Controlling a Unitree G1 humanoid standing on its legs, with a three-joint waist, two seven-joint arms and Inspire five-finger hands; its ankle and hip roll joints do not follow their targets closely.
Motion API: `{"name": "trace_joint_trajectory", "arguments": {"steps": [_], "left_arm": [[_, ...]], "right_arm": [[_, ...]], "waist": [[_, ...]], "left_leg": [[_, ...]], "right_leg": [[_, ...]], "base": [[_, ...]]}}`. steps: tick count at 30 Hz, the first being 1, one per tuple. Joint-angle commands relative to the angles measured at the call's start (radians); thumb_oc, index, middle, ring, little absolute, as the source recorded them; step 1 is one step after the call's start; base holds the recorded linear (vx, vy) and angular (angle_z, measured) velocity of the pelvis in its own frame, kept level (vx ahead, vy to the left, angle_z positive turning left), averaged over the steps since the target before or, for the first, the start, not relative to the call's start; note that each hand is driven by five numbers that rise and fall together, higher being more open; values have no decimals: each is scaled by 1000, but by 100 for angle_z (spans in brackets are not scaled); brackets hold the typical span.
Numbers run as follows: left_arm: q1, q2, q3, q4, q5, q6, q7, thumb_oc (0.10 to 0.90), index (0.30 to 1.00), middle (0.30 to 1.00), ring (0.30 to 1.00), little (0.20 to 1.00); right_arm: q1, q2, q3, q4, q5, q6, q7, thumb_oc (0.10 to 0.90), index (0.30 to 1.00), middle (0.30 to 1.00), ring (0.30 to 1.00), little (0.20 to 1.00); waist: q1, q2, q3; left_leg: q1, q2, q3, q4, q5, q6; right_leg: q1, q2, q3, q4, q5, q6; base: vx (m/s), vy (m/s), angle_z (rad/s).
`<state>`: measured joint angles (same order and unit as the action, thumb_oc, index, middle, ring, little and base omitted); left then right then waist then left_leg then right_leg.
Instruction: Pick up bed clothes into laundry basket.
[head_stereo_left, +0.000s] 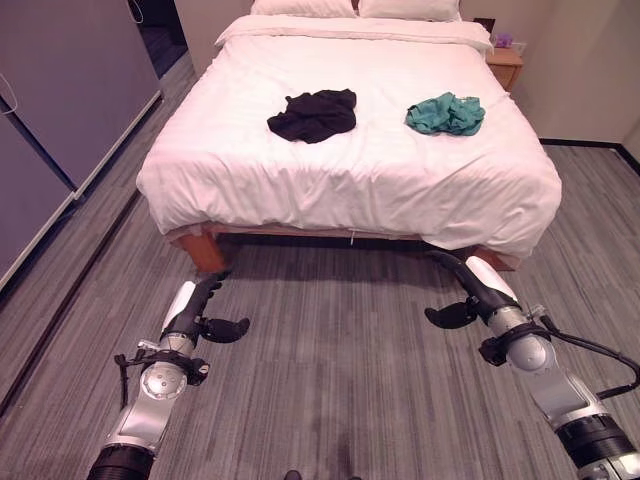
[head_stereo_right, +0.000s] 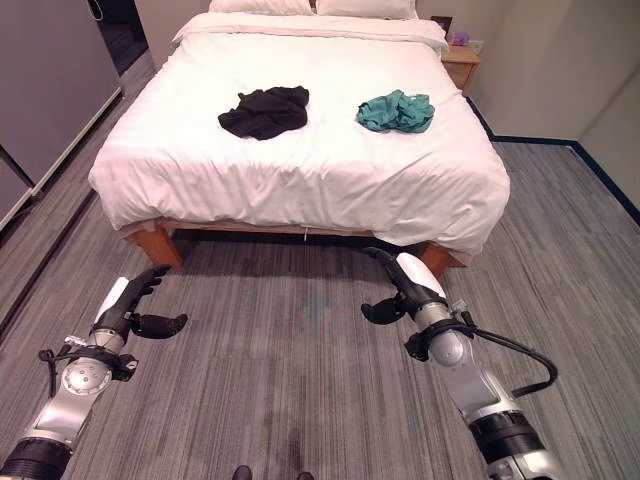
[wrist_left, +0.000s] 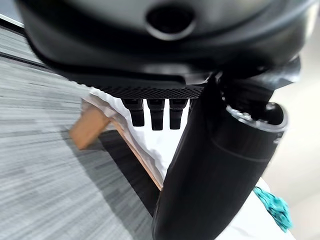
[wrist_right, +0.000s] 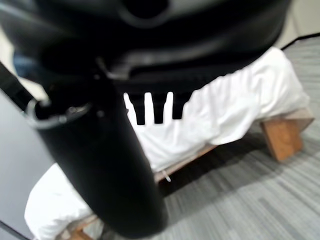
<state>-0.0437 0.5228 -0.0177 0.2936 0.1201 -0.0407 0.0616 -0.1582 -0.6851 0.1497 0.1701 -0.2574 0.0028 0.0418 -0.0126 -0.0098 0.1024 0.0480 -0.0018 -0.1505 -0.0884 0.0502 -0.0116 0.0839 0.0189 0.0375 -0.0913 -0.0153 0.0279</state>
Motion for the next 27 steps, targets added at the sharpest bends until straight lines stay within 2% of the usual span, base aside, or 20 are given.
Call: {"name": "trace_joint_trajectory", "arguments": {"steps": [1, 6, 17, 19, 20, 21, 22, 23, 25, 27], "left_arm": [[-43, 73, 58, -83, 15, -66, 53, 800, 900, 900, 900, 900], [-28, 65, 69, -87, -12, -71, 31, 800, 900, 900, 900, 900], [-47, 60, 26, -82, -38, -84, 10, 800, 900, 900, 900, 900], [-74, 62, 7, -69, -55, -89, 10, 800, 900, 900, 900, 900], [-93, 64, 0, -61, -62, -89, 14, 800, 900, 900, 900, 900], [-101, 67, -3, -62, -65, -82, 20, 800, 900, 900, 900, 900], [-103, 67, 0, -61, -66, -81, 21, 800, 900, 900, 900, 900], [-121, 67, -3, -58, -59, -75, 42, 800, 900, 900, 900, 900], [-147, 64, -4, -52, -48, -68, 63, 800, 900, 900, 900, 900], [-165, 63, -2, -50, -45, -68, 68, 800, 900, 900, 900, 900]], "right_arm": [[-6, -26, -70, -109, -37, -29, -29, 800, 900, 900, 900, 900], [18, -11, -101, -125, -50, -17, -19, 800, 900, 900, 900, 900], [-6, 26, -76, -100, -55, -15, -47, 800, 900, 900, 900, 900], [-28, 38, -65, -92, -60, -12, -64, 800, 900, 900, 900, 900], [-51, 43, -57, -89, -67, -6, -66, 800, 900, 900, 900, 900], [-73, 47, -46, -89, -77, 2, -61, 800, 900, 900, 900, 900], [-80, 47, -43, -87, -77, 3, -61, 800, 900, 900, 900, 900], [-121, 59, -24, -90, -79, 12, -59, 800, 900, 900, 900, 900], [-154, 73, -13, -87, -82, 18, -65, 800, 900, 900, 900, 900], [-187, 82, -4, -82, -78, 21, -72, 800, 900, 900, 900, 900]], "waist": [[18, -23, -124], [14, -23, -130], [17, -23, -108], [12, -19, -84], [10, -13, -73], [2, -8, -55], [3, -10, -55], [-8, 6, -20], [-3, 13, -13], [-13, 6, -13]], "left_leg": [[7, -19, -52, 1, -73, 1], [11, -19, -54, 1, -75, 2], [12, -21, -39, 1, -83, 16], [12, -22, -34, 2, -80, 29], [7, -23, -26, 2, -82, 35], [22, -24, -29, 2, -101, 44], [17, -27, -25, 3, -102, 45], [26, -15, -33, 4, -102, 51], [28, -5, -35, 4, -109, 48], [53, -6, -41, 1, -139, 41]], "right_leg": [[-32, -55, 29, 4, 23, 55], [-30, -55, 31, 4, 24, 54], [-39, -57, 53, 7, 26, 60], [-88, -63, 46, 103, 24, 73], [-157, -59, 45, 214, 26, 99], [-210, -61, 43, 309, 70, 138], [-228, -61, 49, 334, 61, 141], [-323, -60, 54, 472, 138, 179], [-375, -93, 19, 489, 100, 147], [-386, -109, -41, 379, 66, 120]], "base": [[0, 0, 0], [0, 0, 0], [19, 8, -6], [-39, 28, -4], [-38, 60, -5], [-22, 54, -18], [-23, 55, -31], [20, 20, -44], [170, -7, -42], [293, -60, -11]]}}
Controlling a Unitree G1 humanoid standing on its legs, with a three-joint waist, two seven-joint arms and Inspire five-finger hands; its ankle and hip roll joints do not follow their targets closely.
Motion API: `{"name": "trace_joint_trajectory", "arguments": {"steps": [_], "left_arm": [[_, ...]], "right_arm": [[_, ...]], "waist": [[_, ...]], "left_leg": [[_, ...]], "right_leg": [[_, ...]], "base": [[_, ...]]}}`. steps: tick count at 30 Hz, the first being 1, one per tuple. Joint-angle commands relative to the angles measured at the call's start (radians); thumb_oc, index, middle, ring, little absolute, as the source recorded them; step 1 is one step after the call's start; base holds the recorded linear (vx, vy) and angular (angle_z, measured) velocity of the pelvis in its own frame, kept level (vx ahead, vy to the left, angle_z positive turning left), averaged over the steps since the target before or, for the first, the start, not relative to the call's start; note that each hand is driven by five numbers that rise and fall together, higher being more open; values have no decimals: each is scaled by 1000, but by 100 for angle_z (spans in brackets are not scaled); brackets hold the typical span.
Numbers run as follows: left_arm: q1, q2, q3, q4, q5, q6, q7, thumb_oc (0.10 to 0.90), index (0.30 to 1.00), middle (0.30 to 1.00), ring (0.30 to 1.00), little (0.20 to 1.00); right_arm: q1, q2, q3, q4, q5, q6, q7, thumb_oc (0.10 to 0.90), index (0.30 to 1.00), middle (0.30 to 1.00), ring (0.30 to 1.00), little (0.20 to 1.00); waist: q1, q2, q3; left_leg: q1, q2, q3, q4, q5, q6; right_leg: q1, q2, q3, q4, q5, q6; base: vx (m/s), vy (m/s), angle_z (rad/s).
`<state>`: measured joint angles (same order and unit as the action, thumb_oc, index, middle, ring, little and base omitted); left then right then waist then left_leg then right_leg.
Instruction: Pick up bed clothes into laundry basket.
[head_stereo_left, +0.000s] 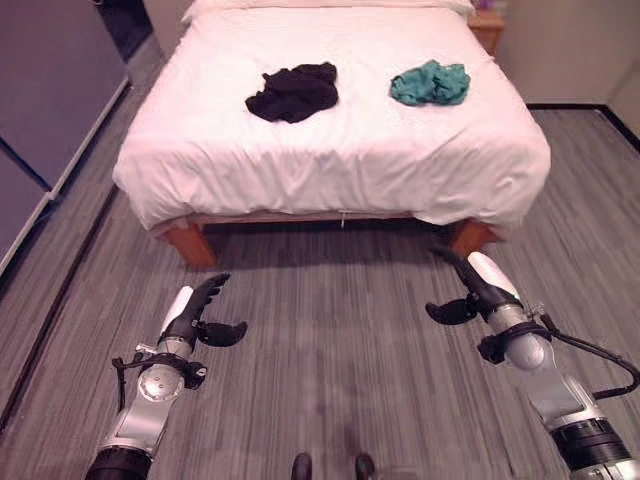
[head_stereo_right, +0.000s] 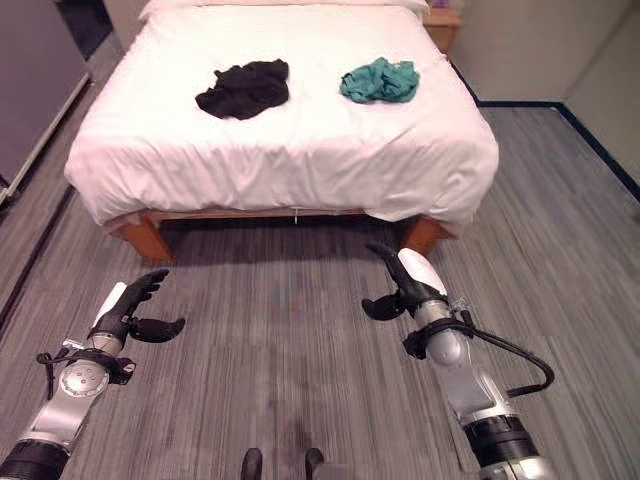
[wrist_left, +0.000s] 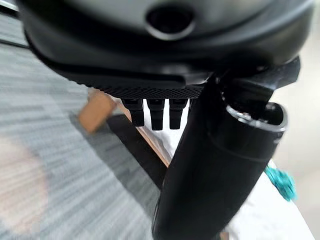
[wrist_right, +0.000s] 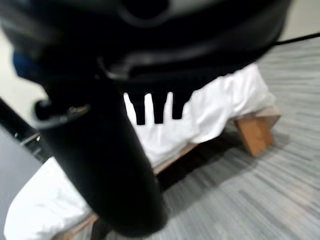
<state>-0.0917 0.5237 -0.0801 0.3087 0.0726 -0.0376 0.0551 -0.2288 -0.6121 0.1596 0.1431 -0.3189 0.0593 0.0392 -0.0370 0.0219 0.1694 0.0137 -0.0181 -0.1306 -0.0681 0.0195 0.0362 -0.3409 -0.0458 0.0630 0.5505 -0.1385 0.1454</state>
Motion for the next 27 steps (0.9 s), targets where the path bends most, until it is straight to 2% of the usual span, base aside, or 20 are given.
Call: {"name": "trace_joint_trajectory", "arguments": {"steps": [1, 2, 3, 4, 5, 8, 11, 12, 13, 14, 15, 16, 17, 19, 20, 21, 22, 23, 24, 27], "left_arm": [[-117, 62, 60, -65, 3, -71, 74, 800, 900, 900, 900, 900], [-125, 69, 60, -65, -6, -74, 68, 800, 900, 900, 900, 900], [-126, 72, 60, -64, -7, -75, 67, 800, 900, 900, 900, 900], [-139, 84, 65, -48, -10, -80, 67, 800, 900, 900, 900, 900], [-147, 88, 65, -38, -11, -80, 68, 800, 900, 900, 900, 900], [-148, 93, 74, -27, -5, -83, 76, 800, 900, 900, 900, 900], [-140, 93, 72, -28, -1, -83, 76, 800, 900, 900, 900, 900], [-132, 86, 70, -23, 1, -81, 76, 800, 900, 900, 900, 900], [-115, 73, 67, -32, 6, -74, 65, 800, 900, 900, 900, 900], [-113, 72, 67, -33, 7, -74, 65, 800, 900, 900, 900, 900], [-95, 63, 68, -48, 12, -68, 59, 800, 900, 900, 900, 900], [-91, 57, 70, -60, 15, -66, 57, 800, 900, 900, 900, 900], [-83, 57, 76, -79, 17, -68, 59, 800, 900, 900, 900, 900], [-74, 50, 74, -86, 23, -73, 69, 800, 900, 900, 900, 900], [-74, 44, 74, -99, 26, -75, 74, 800, 900, 900, 900, 900], [-75, 44, 74, -99, 26, -75, 74, 800, 900, 900, 900, 900], [-72, 38, 74, -109, 28, -76, 75, 800, 900, 900, 900, 900], [-50, 17, 79, -138, 37, -76, 67, 800, 900, 900, 900, 900], [-43, 9, 79, -141, 42, -78, 64, 800, 900, 900, 900, 900], [-39, -7, 65, -131, 59, -86, 68, 800, 900, 900, 900, 900]], "right_arm": [[-117, 9, -13, -55, -16, -36, -69, 800, 900, 900, 900, 900], [-129, 7, -7, -50, -5, -41, -78, 800, 900, 900, 900, 900], [-132, 9, -5, -47, -4, -42, -79, 800, 900, 900, 900, 900], [-151, 14, 11, -30, 10, -49, -90, 800, 900, 900, 900, 900], [-165, 15, 19, -12, 13, -52, -96, 800, 900, 900, 900, 900], [-180, 21, 23, -4, 18, -54, -98, 800, 900, 900, 900, 900], [-163, 21, 17, -13, 17, -56, -92, 800, 900, 900, 900, 900], [-150, 21, 15, -16, 15, -58, -91, 800, 900, 900, 900, 900], [-117, 20, 7, -24, 14, -59, -88, 800, 900, 900, 900, 900], [-114, 18, 7, -26, 13, -58, -88, 800, 900, 900, 900, 900], [-98, 14, 11, -37, 20, -67, -86, 800, 900, 900, 900, 900], [-96, 9, 12, -46, 21, -67, -86, 800, 900, 900, 900, 900], [-93, 4, 11, -56, 22, -68, -85, 800, 900, 900, 900, 900], [-106, -6, 17, -60, 26, -74, -89, 800, 900, 900, 900, 900], [-115, -22, 15, -63, 27, -75, -92, 800, 900, 900, 900, 900], [-115, -22, 14, -63, 27, -75, -92, 800, 900, 900, 900, 900], [-120, -35, 14, -65, 28, -75, -93, 800, 900, 900, 900, 900], [-105, -62, -1, -71, 26, -82, -85, 800, 900, 900, 900, 900], [-98, -74, -9, -70, 22, -86, -83, 800, 900, 900, 900, 900], [-92, -96, -28, -66, -1, -90, -85, 800, 900, 900, 900, 900]], "waist": [[10, -24, -78], [-3, -48, -77], [-5, -42, -77], [-24, -54, -80], [-32, -54, -80], [-59, -49, -83], [-71, -46, -107], [-77, -31, -123], [-85, -6, -139], [-84, 0, -142], [-58, 23, -144], [-42, 15, -131], [-29, 4, -121], [-9, -25, -97], [15, -50, -78], [17, -49, -77], [35, -52, -67], [62, -51, -63], [70, -48, -64], [98, -31, -74]], "left_leg": [[88, 12, -62, -19, -109, -7], [124, 2, -66, -19, -145, -14], [127, 11, -68, -19, -151, -15], [174, 26, -75, -19, -194, -25], [196, 46, -78, -19, -215, -33], [255, 97, -78, -19, -273, -55], [278, 141, -87, -19, -287, -68], [288, 184, -80, -19, -264, -83], [269, 238, -64, 23, -157, -111], [268, 243, -62, 24, -160, -113], [163, 252, -49, 203, -2, -137], [107, 233, -63, 305, 83, -137], [54, 216, -72, 389, 129, -124], [-37, 195, -55, 483, 131, -112], [-106, 179, -34, 510, 95, -102], [-107, 179, -32, 515, 91, -101], [-144, 177, -5, 487, 47, -104], [-157, 136, 32, 355, -4, -108], [-175, 109, 44, 288, -27, -109], [-179, 53, 110, 86, 34, -102]], "right_leg": [[42, -43, -69, -266, 191, 3], [12, -35, -107, -405, 212, -10], [26, -27, -114, -425, 218, -12], [-7, -2, -155, -555, 263, -5], [-20, 10, -180, -610, 293, 2], [-83, -5, -236, -620, 333, 21], [-63, -6, -236, -624, 353, 5], [-55, 5, -244, -621, 357, -2], [-29, 16, -249, -622, 347, -9], [-29, 21, -251, -622, 345, -10], [38, 48, -252, -636, 313, -37], [67, 49, -249, -638, 306, -60], [95, 47, -242, -638, 282, -74], [138, 27, -222, -638, 253, -90], [166, 4, -202, -638, 237, -89], [165, 5, -200, -638, 237, -88], [194, 2, -196, -638, 214, -84], [231, -16, -190, -638, 190, -73], [249, -19, -192, -638, 182, -71], [324, -16, -200, -638, 135, -65]], "base": [[409, -126, -10], [285, -89, -17], [557, -174, -20], [455, -140, -17], [574, -206, -12], [391, -180, 24], [377, -227, 33], [401, -255, 12], [406, -257, 4], [463, -278, 13], [302, -213, 16], [440, -278, 4], [335, -212, -50], [336, -152, -80], [236, -75, -55], [282, -35, -42], [394, 50, -45], [498, 59, -34], [485, 85, -28], [337, 29, -23]]}}
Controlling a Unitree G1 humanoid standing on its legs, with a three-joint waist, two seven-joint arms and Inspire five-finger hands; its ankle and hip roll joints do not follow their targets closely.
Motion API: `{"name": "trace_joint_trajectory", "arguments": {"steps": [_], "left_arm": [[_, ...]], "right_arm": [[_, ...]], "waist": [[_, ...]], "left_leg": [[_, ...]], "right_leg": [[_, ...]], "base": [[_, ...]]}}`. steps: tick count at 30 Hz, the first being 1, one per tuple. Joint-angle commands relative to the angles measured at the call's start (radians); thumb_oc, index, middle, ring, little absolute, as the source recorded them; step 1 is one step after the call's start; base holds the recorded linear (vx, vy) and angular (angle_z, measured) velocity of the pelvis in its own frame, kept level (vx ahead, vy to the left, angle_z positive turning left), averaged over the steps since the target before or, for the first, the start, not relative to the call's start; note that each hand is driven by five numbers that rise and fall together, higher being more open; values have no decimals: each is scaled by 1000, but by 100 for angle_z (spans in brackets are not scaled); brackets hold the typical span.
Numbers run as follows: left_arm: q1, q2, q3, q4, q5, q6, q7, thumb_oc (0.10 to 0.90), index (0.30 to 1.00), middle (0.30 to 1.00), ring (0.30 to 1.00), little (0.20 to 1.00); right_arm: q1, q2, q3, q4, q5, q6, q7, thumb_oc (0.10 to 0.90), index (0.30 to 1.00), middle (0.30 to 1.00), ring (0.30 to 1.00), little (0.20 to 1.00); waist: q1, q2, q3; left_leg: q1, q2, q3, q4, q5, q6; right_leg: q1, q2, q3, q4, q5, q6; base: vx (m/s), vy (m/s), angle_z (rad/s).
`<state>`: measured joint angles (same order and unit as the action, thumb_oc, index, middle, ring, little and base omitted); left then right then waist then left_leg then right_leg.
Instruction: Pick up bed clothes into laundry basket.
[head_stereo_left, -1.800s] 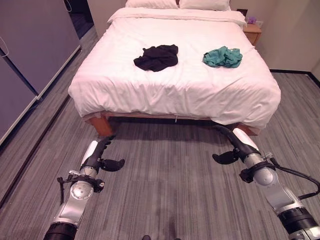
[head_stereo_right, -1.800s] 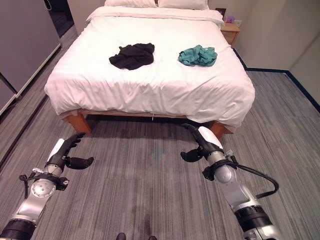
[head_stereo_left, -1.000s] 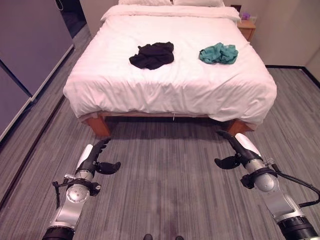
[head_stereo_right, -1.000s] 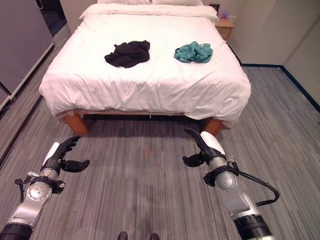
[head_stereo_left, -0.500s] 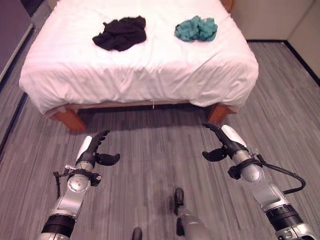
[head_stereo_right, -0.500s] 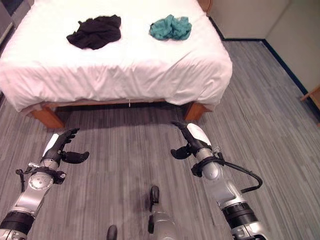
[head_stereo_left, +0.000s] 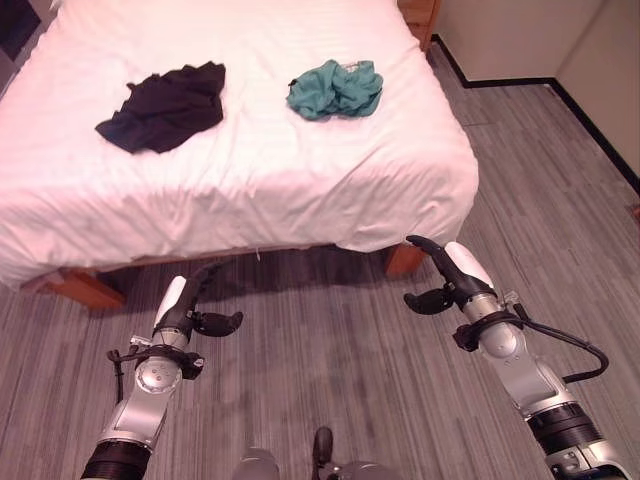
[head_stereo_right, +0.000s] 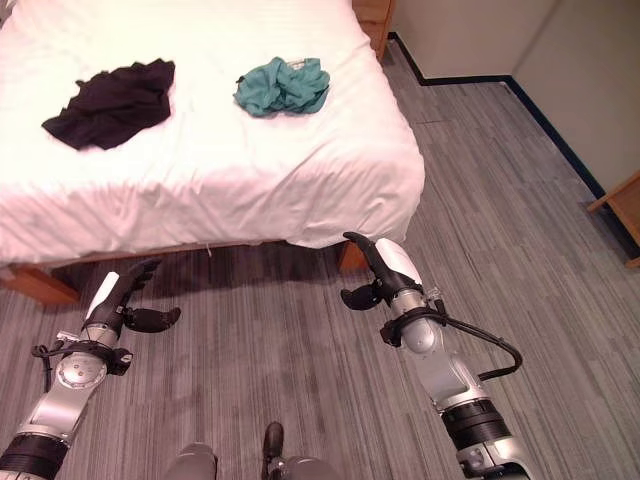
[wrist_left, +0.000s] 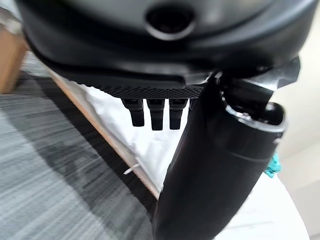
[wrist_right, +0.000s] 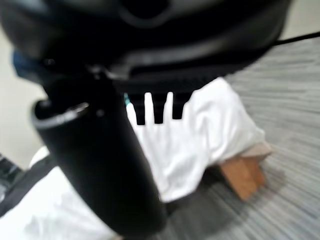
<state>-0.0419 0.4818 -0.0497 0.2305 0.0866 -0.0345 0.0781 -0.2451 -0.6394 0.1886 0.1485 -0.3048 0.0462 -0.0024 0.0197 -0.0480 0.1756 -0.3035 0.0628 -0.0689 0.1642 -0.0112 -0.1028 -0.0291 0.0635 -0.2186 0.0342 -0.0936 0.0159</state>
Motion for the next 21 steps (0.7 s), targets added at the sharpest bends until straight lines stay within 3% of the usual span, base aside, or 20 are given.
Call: {"name": "trace_joint_trajectory", "arguments": {"steps": [1, 3, 6, 12, 14, 16, 17, 18, 19, 20, 21], "left_arm": [[-91, 35, 32, -46, 50, -91, 47, 800, 900, 900, 900, 900], [-96, 31, 25, -33, 52, -95, 51, 800, 900, 900, 900, 900], [-99, 32, 17, -16, 45, -99, 57, 800, 900, 900, 900, 900], [-70, 40, 2, 22, 40, -92, 65, 800, 900, 900, 900, 900], [-60, 51, -5, 37, 48, -92, 71, 800, 900, 900, 900, 900], [-52, 67, -12, 52, 42, -81, 73, 800, 900, 900, 900, 900], [-45, 74, -16, 57, 43, -80, 79, 800, 900, 900, 900, 900], [-44, 73, -6, 67, 39, -80, 88, 800, 900, 900, 900, 900], [-46, 78, 1, 94, 29, -77, 106, 800, 900, 900, 900, 900], [-46, 77, 4, 95, 29, -77, 107, 800, 900, 900, 900, 900], [-44, 83, 9, 96, 26, -76, 108, 800, 900, 900, 900, 900]], "right_arm": [[-78, -70, -60, -62, -23, -75, -47, 800, 900, 900, 900, 900], [-85, -67, -67, -34, -33, -69, -65, 800, 900, 900, 900, 900], [-91, -61, -77, -6, -41, -62, -90, 800, 900, 900, 900, 900], [-137, -94, -155, 41, -123, 4, -170, 800, 900, 900, 900, 900], [-164, -99, -187, 52, -122, 27, -207, 800, 900, 900, 900, 900], [-240, -123, -190, 72, -124, 51, -241, 800, 900, 900, 900, 900], [-272, -140, -184, 76, -132, 55, -251, 800, 900, 900, 900, 900], [-312, -147, -164, 84, -128, 55, -260, 800, 900, 900, 900, 900], [-369, -163, -154, 57, -125, 62, -257, 800, 900, 900, 900, 900], [-373, -163, -150, 57, -125, 64, -256, 800, 900, 900, 900, 900], [-415, -187, -131, 52, -121, 67, -242, 800, 900, 900, 900, 900]], "waist": [[48, 42, -84], [65, 42, -92], [82, 29, -98], [93, -17, -158], [94, -38, -166], [93, -63, -152], [93, -65, -141], [91, -52, -133], [87, -54, -132], [84, -53, -132], [81, -56, -134]], "left_leg": [[120, -36, 69, -168, 90, 38], [102, -47, 104, -214, 135, 39], [86, -46, 133, -224, 156, 36], [164, -47, 136, -251, 128, 56], [190, -53, 138, -251, 109, 68], [226, -78, 125, -251, 90, 95], [238, -78, 107, -251, 88, 100], [241, -66, 99, -251, 86, 104], [255, -52, 85, -251, 71, 101], [255, -52, 84, -251, 69, 100], [267, -43, 70, -251, 55, 94]], "right_leg": [[37, -121, 81, -121, 78, 64], [87, -119, 84, -121, 47, 65], [137, -128, 89, -121, 20, 69], [217, -179, 86, -109, 28, 106], [211, -206, 90, -45, 40, 127], [132, -249, 133, 163, 180, 174], [98, -248, 151, 229, 242, 180], [52, -243, 171, 287, 242, 180], [12, -241, 182, 267, 215, 157], [12, -240, 181, 268, 213, 155], [-6, -212, 184, 173, 124, 130]], "base": [[319, 27, -33], [269, 41, -19], [297, 93, -34], [301, 160, 6], [195, 182, 49], [217, 229, 81], [117, 132, 70], [219, 83, 33], [168, 49, 50], [297, 38, 54], [258, 4, 68]]}}
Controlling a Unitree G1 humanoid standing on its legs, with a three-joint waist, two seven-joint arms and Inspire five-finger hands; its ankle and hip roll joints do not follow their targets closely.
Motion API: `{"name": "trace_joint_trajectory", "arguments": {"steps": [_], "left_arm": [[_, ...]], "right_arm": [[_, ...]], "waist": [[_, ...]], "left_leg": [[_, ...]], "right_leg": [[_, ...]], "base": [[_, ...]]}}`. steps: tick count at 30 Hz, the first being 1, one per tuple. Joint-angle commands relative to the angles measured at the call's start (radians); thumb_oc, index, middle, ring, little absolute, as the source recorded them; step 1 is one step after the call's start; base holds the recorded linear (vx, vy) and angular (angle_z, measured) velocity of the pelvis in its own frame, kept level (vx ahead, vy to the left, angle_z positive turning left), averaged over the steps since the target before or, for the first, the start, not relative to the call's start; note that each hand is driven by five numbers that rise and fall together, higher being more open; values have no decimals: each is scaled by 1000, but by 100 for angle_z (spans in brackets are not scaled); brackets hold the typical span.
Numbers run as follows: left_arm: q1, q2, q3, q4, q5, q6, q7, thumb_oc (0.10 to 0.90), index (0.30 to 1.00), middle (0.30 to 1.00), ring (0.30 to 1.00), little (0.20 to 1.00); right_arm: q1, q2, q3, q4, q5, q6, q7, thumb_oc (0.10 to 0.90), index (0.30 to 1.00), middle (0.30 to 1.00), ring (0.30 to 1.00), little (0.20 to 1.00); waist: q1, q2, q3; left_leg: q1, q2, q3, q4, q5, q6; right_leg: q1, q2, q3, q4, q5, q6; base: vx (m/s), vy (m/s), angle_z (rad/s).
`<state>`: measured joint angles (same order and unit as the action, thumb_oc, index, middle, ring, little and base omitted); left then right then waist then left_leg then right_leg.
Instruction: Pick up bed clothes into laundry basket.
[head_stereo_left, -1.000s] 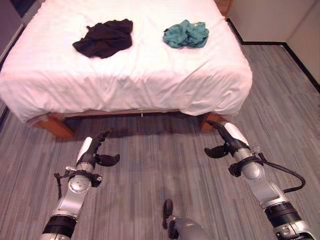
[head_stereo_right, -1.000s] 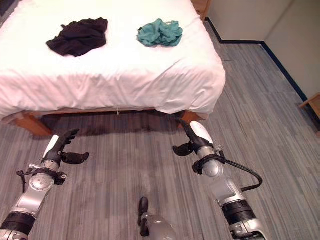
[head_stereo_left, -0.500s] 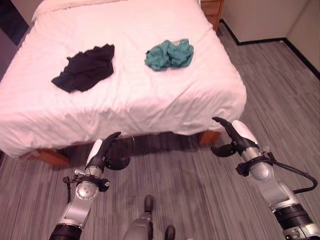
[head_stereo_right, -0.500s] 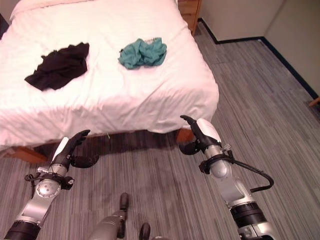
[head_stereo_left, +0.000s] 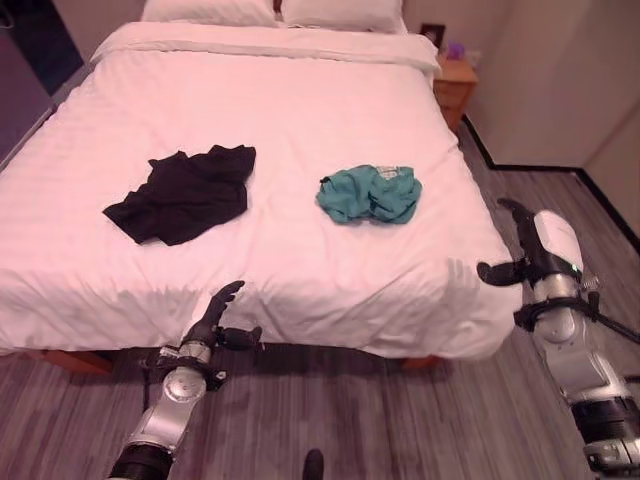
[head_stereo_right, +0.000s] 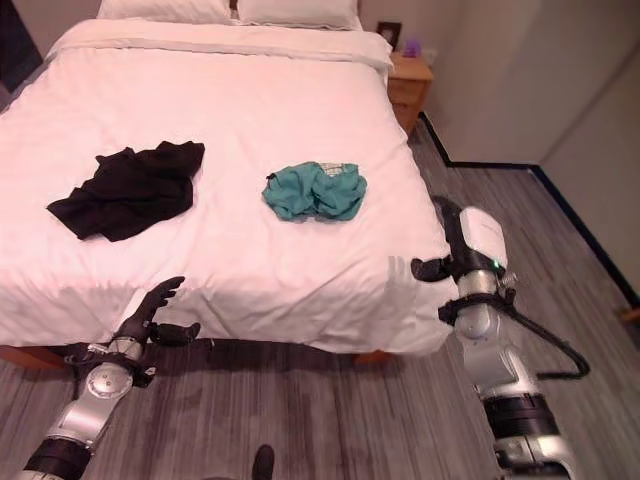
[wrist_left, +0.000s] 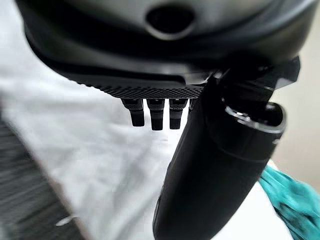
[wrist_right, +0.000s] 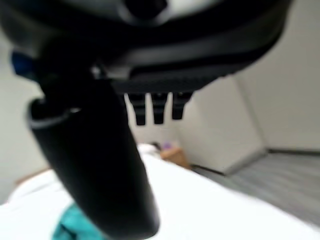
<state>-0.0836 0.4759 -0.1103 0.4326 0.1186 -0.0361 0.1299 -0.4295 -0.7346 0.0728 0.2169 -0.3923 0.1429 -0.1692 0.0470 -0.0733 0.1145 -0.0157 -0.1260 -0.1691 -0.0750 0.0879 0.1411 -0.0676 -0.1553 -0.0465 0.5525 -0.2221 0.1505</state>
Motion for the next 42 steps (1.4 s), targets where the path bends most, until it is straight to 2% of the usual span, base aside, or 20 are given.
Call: {"name": "trace_joint_trajectory", "arguments": {"steps": [1, 2, 3, 6, 7, 8, 10, 16, 20, 21, 24, 27, 28, 29, 30, 31, 32, 40, 41, 42], "left_arm": [[3, 91, 66, -105, -6, -76, 49, 800, 900, 900, 900, 900], [3, 91, 67, -105, -7, -76, 49, 800, 900, 900, 900, 900], [6, 88, 67, -98, -11, -79, 47, 800, 900, 900, 900, 900], [1, 75, 57, -82, -21, -85, 37, 800, 900, 900, 900, 900], [-1, 76, 51, -78, -25, -85, 36, 800, 900, 900, 900, 900], [12, 79, 45, -74, -24, -94, 32, 800, 900, 900, 900, 900], [32, 68, 44, -70, -23, -97, 31, 800, 900, 900, 900, 900], [88, 50, 18, -72, -36, -108, 20, 800, 900, 900, 900, 900], [40, 36, -51, -52, -60, -108, 37, 800, 900, 900, 900, 900], [38, 34, -53, -51, -60, -108, 38, 800, 900, 900, 900, 900], [-33, 10, -104, -56, -74, -101, 43, 800, 900, 900, 900, 900], [-72, -13, -136, -51, -91, -97, 31, 800, 900, 900, 900, 900], [-86, -38, -163, -41, -97, -96, 15, 800, 900, 900, 900, 900], [-87, -38, -167, -41, -97, -96, 16, 800, 900, 900, 900, 900], [-104, -53, -195, -20, -91, -96, 4, 800, 900, 900, 900, 900], [-105, -55, -197, -18, -91, -97, 4, 800, 900, 900, 900, 900], [-119, -64, -221, -13, -87, -98, -5, 800, 900, 900, 900, 900], [-141, -97, -277, -3, -63, -103, -15, 800, 900, 900, 900, 900], [-139, -102, -283, 3, -63, -103, -16, 800, 900, 900, 900, 900], [-139, -102, -283, 3, -63, -103, -16, 800, 900, 900, 900, 900]], "right_arm": [[-247, -101, -4, -16, -28, -33, -71, 800, 900, 900, 900, 900], [-251, -101, -1, -13, -26, -34, -71, 800, 900, 900, 900, 900], [-267, -114, 8, -8, -21, -34, -67, 800, 900, 900, 900, 900], [-274, -127, 29, 0, -19, -40, -56, 800, 900, 900, 900, 900], [-284, -133, 40, 18, -18, -39, -56, 800, 900, 900, 900, 900], [-338, -134, 83, 75, -5, -41, -41, 800, 900, 900, 900, 900], [-360, -108, 118, 134, 18, -43, -34, 800, 900, 900, 900, 900], [-420, -110, 201, 253, 72, -64, -10, 800, 900, 900, 900, 900], [-508, -164, 295, 380, 107, -82, 4, 800, 900, 900, 900, 900], [-510, -166, 296, 383, 109, -83, 3, 800, 900, 900, 900, 900], [-558, -242, 304, 432, 127, -58, 1, 800, 900, 900, 900, 900], [-520, -251, 283, 510, 150, -60, -3, 800, 900, 900, 900, 900], [-477, -261, 271, 599, 179, -67, 8, 800, 900, 900, 900, 900], [-474, -263, 269, 601, 180, -71, 8, 800, 900, 900, 900, 900], [-432, -275, 305, 677, 170, -78, 44, 800, 900, 900, 900, 900], [-433, -276, 306, 681, 170, -81, 44, 800, 900, 900, 900, 900], [-400, -284, 341, 753, 151, -92, 92, 800, 900, 900, 900, 900], [-257, -247, 322, 968, 172, -125, 115, 800, 900, 900, 900, 900], [-239, -239, 327, 991, 158, -126, 112, 590, 585, 585, 585, 585], [-239, -239, 327, 991, 158, -127, 112, 400, 300, 300, 300, 300]], "waist": [[46, -40, -68], [43, -38, -70], [32, -43, -67], [-6, -52, -60], [-8, -57, -57], [7, -69, -61], [18, -76, -71], [46, -70, -91], [68, -65, -73], [67, -64, -73], [76, -58, -62], [89, -54, -57], [116, -50, -47], [116, -50, -47], [142, -51, -36], [141, -50, -36], [159, -51, -30], [190, -33, -18], [191, -31, -19], [190, -32, -19]], "left_leg": [[-9, 143, 158, -12, -54, -153], [-7, 145, 155, -12, -62, -154], [7, 141, 141, -12, -76, -155], [53, 130, 84, -12, -112, -153], [66, 132, 78, -12, -120, -154], [73, 130, 75, -12, -132, -153], [84, 135, 73, -12, -142, -159], [82, 156, 57, -12, -140, -175], [49, 166, 26, -12, -123, -189], [48, 166, 24, -12, -123, -190], [24, 171, 6, -12, -116, -198], [17, 171, -11, -12, -114, -202], [7, 169, -38, -12, -107, -205], [6, 168, -41, -12, -107, -205], [-2, 163, -69, -12, -96, -212], [-3, 163, -72, -12, -96, -212], [-11, 160, -100, -12, -88, -220], [-43, 148, -156, -12, -69, -239], [-48, 147, -161, -12, -68, -241], [-48, 147, -161, -12, -67, -241]], "right_leg": [[9, 25, 20, -415, 242, -13], [18, 27, 16, -427, 240, -14], [0, 42, 24, -501, 249, -15], [-48, 109, 84, -624, 304, -4], [-68, 117, 86, -624, 316, -2], [-44, 104, 52, -640, 315, -8], [-22, 101, 59, -640, 308, -13], [8, 94, 34, -640, 303, -20], [11, 85, -4, -640, 295, -18], [11, 85, -6, -640, 295, -18], [9, 79, -44, -640, 287, -11], [15, 76, -68, -640, 283, -10], [19, 72, -92, -640, 277, -10], [21, 72, -95, -640, 276, -10], [23, 70, -120, -640, 271, -11], [24, 70, -123, -640, 270, -11], [31, 69, -151, -640, 264, -15], [42, 61, -218, -640, 254, -16], [42, 60, -225, -640, 252, -16], [42, 60, -226, -640, 252, -16]], "base": [[282, 2, 49], [231, -23, 37], [229, -1, 46], [274, -3, 68], [240, -60, 134], [144, -52, 135], [162, -87, 72], [144, -55, 28], [41, -22, 24], [24, 1, 41], [20, -2, 51], [29, -14, 49], [11, -23, 47], [19, -53, 51], [10, -32, 40], [39, -71, 60], [31, -40, 57], [32, -19, 40], [12, -8, 13], [10, -14, 12]]}}
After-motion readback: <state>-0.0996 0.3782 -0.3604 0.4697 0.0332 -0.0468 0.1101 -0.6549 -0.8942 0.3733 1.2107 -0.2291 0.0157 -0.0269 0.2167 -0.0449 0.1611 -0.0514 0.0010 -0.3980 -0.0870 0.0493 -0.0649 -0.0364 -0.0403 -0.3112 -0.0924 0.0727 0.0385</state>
